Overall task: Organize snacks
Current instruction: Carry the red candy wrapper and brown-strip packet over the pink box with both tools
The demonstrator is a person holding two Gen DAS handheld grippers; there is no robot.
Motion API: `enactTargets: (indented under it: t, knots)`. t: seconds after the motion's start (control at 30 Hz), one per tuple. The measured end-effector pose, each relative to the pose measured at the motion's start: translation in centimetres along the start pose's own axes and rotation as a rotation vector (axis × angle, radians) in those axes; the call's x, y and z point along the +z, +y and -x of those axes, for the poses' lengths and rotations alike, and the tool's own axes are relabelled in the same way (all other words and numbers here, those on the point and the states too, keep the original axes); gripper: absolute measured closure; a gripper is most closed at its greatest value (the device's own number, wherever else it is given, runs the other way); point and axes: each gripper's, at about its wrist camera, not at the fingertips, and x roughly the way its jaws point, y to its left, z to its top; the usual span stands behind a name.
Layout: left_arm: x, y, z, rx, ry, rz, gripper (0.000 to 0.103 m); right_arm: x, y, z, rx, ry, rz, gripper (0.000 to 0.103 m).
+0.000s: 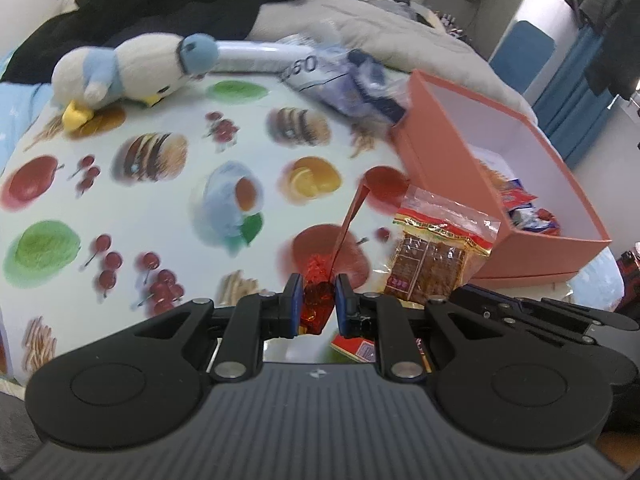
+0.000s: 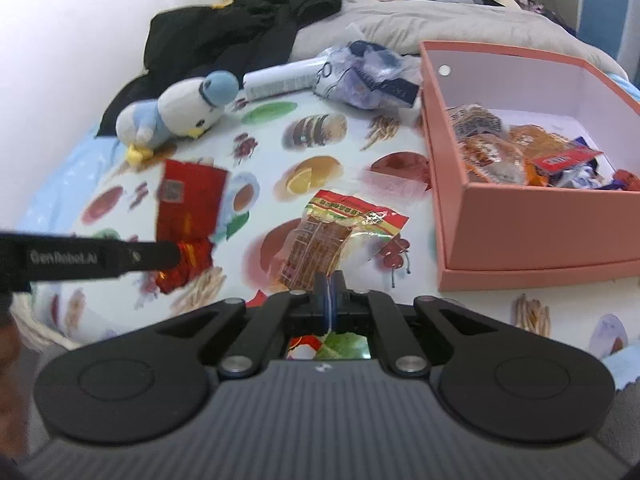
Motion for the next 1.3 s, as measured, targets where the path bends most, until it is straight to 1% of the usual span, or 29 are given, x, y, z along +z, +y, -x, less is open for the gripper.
enactTargets:
  t: [0.17,0.23,0.4,0.53,0.73,0.9,1.07,1.2,1.3]
  knots:
    - [1.0,-2.7,1.6,-0.024,-0.034,-0.022,0.083,1.1,-0.9,2.3,-0.006,-0.027,-0.004,0.099]
    - [1.4,-3.6,2.1,-0.049,-0.049,-0.025,0.083,1.5,-1.4,3.2,-0.018,-0.04,-0.005,0.099]
    - [2.7,-6.4,3.4,-0.076,-0.093,-0.049,0.083,2.4,-3.5,6.1,-0.041,-0.067,-0.054,0.099]
    - [3.8,-9.3,3.9,-0.1,-0.118,-0.089,0.083,3.2,-5.3,8.9,-0.058,-0.12,-0.089,0.099]
    - [5.1,-13.4,4.2,-0.156,-0.135,-0.133,0.083,4.5,-7.7,11.6,-0.1,-0.186,-0.103,0.099]
    - [6.3,-16.0,3.7,-0.178,-0.142,-0.149,0.083,5.3,-10.1,12.7,-0.133,-0.209,-0.132,0.099]
    - [7.7,-18.3,3.0,-0.191,-0.152,-0.177,0.083,6.4,-12.0,12.9,-0.164,-0.232,-0.135,0.099]
    - [9.2,-19.7,1.3,-0.204,-0.145,-0.192,0.083,7.6,-13.6,12.7,-0.171,-0.248,-0.143,0.099]
    - [10.5,-20.4,-0.5,-0.205,-0.132,-0.203,0.083,8.7,-14.9,11.5,-0.183,-0.245,-0.15,0.099]
